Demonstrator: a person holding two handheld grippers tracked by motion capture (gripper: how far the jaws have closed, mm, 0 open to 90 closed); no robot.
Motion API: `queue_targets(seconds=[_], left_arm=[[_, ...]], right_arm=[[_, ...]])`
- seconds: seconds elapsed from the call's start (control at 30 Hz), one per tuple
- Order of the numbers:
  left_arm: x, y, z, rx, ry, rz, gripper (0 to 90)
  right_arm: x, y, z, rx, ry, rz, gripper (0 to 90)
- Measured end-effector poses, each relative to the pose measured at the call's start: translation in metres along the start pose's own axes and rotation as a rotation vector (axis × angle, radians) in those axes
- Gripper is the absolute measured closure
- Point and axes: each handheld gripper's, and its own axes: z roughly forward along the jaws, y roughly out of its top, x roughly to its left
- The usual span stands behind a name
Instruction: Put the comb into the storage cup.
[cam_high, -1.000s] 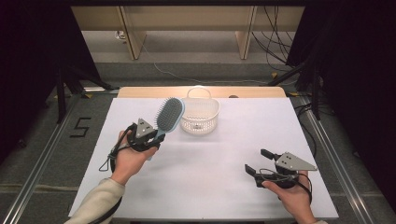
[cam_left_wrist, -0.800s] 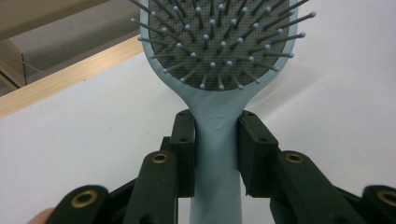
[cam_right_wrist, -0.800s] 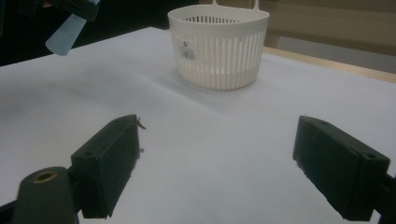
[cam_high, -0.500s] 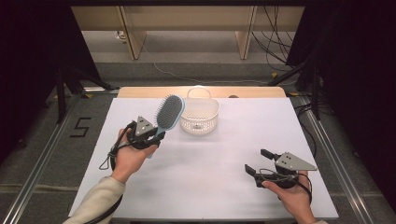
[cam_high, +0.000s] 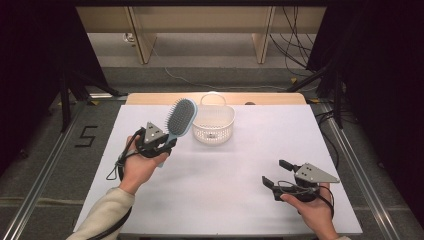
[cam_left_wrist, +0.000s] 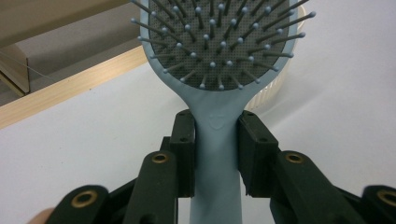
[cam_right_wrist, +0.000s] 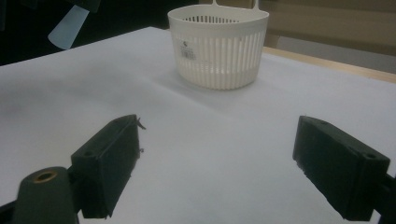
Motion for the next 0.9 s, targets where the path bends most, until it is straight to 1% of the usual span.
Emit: queue_targets(seconds=[0.47, 0.9], left_arm=[[0.0007, 0.0041, 0.0015, -0.015, 0.002, -0.005, 69.6], [0.0029, 0.005, 0.0027, -0.018, 0.006, -0.005, 69.6]], right_arm=[[0.0002, 0.0, 0.0001, -0.001, 0.001, 0.002, 15.6], [0.0, 0.0, 0.0002, -0.001, 0.001, 0.002, 15.7]])
